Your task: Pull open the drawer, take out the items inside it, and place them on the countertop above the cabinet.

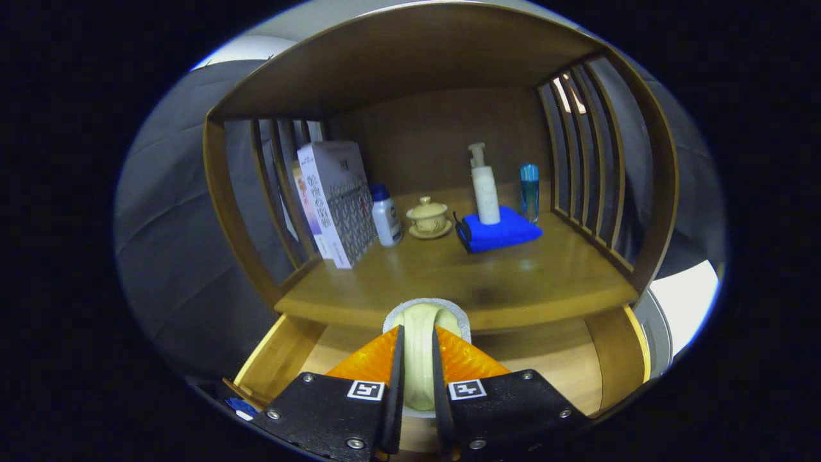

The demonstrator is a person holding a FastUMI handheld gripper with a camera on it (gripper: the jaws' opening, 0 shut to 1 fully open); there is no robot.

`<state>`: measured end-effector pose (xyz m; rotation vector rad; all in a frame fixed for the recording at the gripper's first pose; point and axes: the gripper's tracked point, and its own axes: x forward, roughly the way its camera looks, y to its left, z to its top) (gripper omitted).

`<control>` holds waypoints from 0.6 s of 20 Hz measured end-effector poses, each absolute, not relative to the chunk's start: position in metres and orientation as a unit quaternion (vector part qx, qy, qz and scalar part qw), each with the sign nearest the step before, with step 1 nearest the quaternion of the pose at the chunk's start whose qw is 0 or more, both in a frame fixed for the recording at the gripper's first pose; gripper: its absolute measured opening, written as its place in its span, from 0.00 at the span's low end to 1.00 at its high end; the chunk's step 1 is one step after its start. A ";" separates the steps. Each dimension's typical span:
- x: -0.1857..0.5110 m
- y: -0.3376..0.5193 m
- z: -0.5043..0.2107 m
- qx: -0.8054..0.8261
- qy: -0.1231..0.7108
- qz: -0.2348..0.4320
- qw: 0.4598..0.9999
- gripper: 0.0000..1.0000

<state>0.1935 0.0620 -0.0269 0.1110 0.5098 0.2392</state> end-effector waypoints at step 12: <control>0.293 0.058 -0.014 0.059 0.200 0.037 0.977 0.22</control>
